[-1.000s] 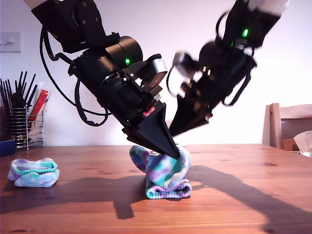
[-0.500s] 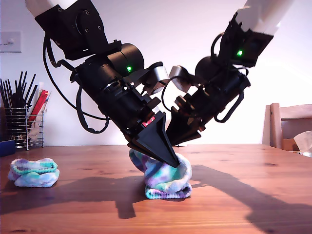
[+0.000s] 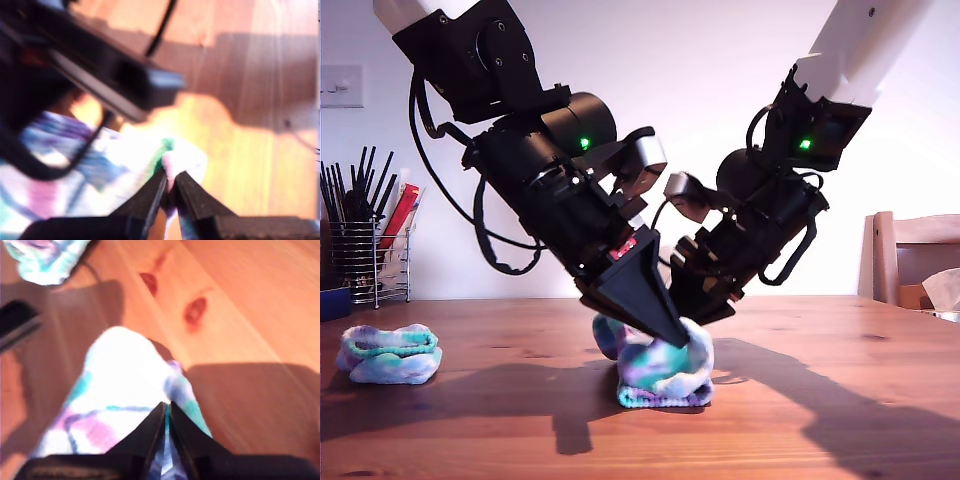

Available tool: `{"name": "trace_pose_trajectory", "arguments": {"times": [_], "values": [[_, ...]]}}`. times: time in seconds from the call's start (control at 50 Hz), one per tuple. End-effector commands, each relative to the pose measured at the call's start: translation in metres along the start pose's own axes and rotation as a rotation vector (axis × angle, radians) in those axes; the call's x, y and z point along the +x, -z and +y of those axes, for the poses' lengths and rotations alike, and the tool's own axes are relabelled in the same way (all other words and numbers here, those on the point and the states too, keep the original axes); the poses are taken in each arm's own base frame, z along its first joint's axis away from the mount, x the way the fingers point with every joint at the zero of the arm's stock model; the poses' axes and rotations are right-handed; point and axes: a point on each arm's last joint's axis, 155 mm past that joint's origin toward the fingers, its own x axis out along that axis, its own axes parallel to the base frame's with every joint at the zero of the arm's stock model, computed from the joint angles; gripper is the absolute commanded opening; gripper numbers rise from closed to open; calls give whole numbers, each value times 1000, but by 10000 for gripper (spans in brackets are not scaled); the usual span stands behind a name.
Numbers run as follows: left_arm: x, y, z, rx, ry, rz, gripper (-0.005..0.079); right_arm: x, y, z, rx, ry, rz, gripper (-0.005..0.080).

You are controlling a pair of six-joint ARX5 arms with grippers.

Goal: Fold the socks in front of you. After folding them, place them to the left side.

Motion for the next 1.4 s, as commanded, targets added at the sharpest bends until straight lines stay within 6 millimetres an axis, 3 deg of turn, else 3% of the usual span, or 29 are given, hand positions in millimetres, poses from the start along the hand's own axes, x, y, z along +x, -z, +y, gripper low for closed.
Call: {"name": "trace_pose_trajectory", "arguments": {"times": [0.0,0.64,1.16,1.22,1.38], "values": [[8,9,-2,-8,22,26,-23,15,18,-5,8,-10,37,-13],[6,27,-11,-59,55,96,-23,10,27,-32,-32,101,78,-13],[-22,-2,-17,-9,24,11,-20,9,33,-32,-28,100,101,-13],[-23,-2,-17,-9,25,12,36,9,33,-32,-29,101,100,-13],[-23,-4,-19,-9,32,4,366,9,34,-31,-26,99,103,-13]]}}
